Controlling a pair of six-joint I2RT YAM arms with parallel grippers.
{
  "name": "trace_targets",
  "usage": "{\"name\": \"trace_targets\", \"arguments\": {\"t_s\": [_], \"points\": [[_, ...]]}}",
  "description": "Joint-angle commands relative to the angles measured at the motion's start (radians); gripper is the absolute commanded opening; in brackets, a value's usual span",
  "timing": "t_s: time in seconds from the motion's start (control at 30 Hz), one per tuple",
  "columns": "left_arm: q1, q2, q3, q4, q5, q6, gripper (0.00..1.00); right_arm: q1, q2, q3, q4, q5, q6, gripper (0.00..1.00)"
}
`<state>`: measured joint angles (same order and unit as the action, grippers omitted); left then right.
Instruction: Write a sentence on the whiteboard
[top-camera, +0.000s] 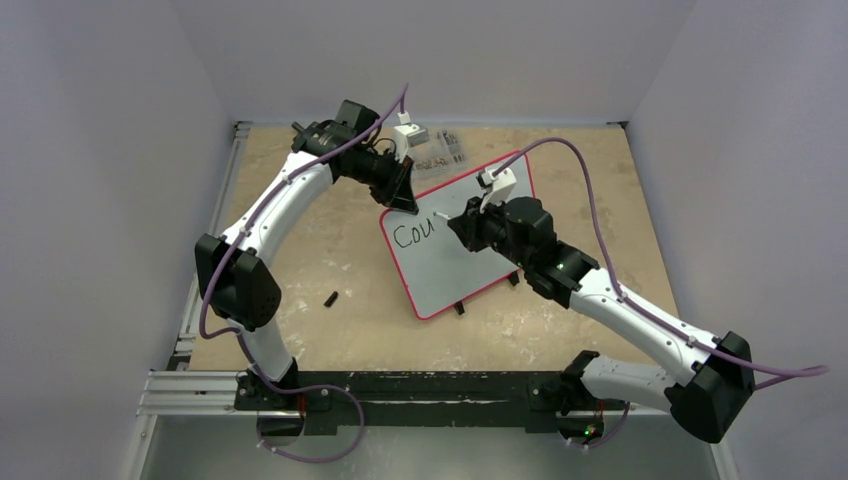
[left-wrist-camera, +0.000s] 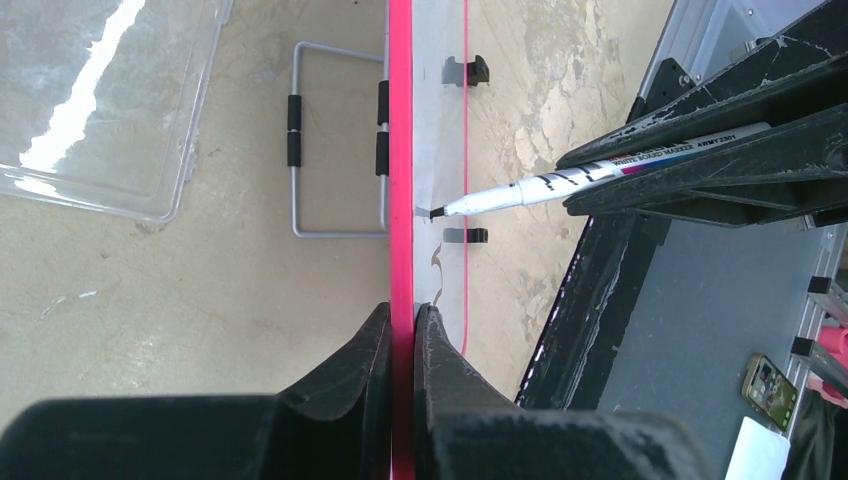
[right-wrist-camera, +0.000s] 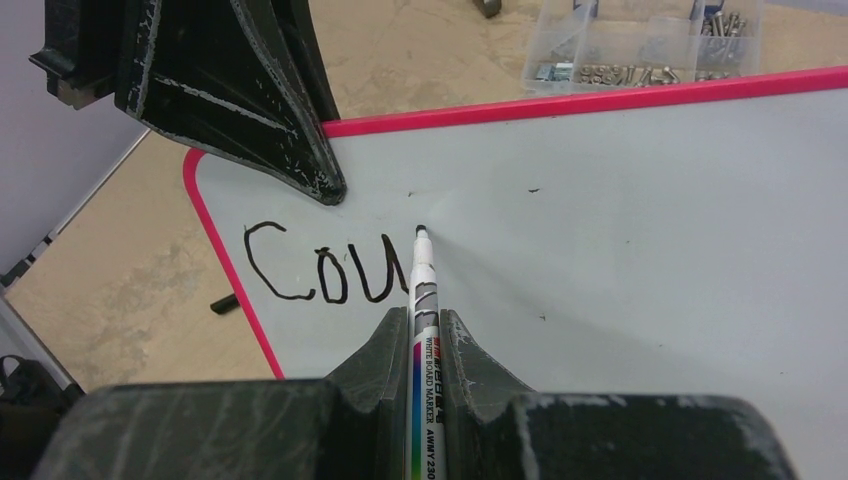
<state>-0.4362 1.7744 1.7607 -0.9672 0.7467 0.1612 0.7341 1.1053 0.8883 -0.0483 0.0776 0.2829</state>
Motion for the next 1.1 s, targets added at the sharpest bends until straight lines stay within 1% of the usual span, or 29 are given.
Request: {"name": "trace_targets", "arguments": {"t_s": [0.0, 0.27, 0.67, 0.8, 1.07], "points": [[-0.038, -0.004, -0.004, -0.061, -0.053, 0.093, 0.0, -0.003, -0.008, 0.024, 0.034, 0.03, -0.019, 0.0], [-0.041, -0.006, -0.003, -0.062, -0.055, 0.095, 0.0, -0.005, -0.023, -0.034, 0.03, 0.01, -0.004, 0.0], [-0.042, -0.004, -0.004, -0.062, -0.056, 0.095, 0.0, -0.004, -0.09, -0.13, 0.013, -0.024, 0.039, 0.0], [-0.042, -0.004, -0.003, -0.063, -0.056, 0.095, 0.0, -0.005, -0.085, -0.12, 0.015, -0.026, 0.038, 0.0], [-0.044, -0.004, -0.004, -0.065, -0.057, 0.095, 0.0, -0.004, -0.05, -0.05, 0.012, -0.006, 0.014, 0.0]]}}
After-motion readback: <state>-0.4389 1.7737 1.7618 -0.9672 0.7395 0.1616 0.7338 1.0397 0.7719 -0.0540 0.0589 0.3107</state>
